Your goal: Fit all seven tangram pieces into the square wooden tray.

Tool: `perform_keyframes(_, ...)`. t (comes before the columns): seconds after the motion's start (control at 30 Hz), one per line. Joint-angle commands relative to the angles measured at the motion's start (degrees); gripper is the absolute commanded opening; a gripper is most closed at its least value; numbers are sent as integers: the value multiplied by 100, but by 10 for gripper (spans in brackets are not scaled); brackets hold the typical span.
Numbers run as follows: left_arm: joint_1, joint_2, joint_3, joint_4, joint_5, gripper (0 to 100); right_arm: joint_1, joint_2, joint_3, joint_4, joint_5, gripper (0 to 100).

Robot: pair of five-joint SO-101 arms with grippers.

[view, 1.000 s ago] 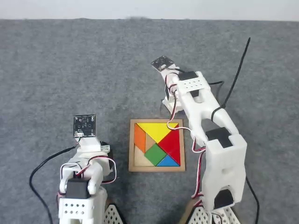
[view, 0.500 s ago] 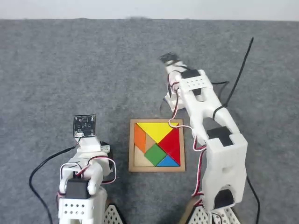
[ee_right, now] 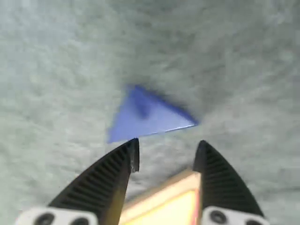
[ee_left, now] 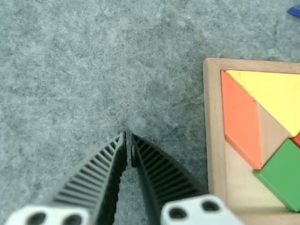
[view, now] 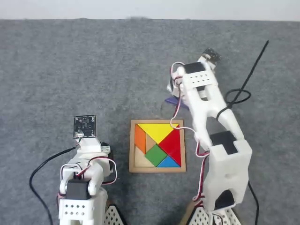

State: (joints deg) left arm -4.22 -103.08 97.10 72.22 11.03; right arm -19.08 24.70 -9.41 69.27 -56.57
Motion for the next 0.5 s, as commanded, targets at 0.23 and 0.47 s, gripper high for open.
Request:
perform_keyframes(0.23, -35, -114, -66, 9, -53, 13, -75, 541, -360, -1499, -1116, 227)
perform_keyframes(0.47, -35, -114, -66, 9, -53, 13, -13, 936, -360, -884, -1275, 227)
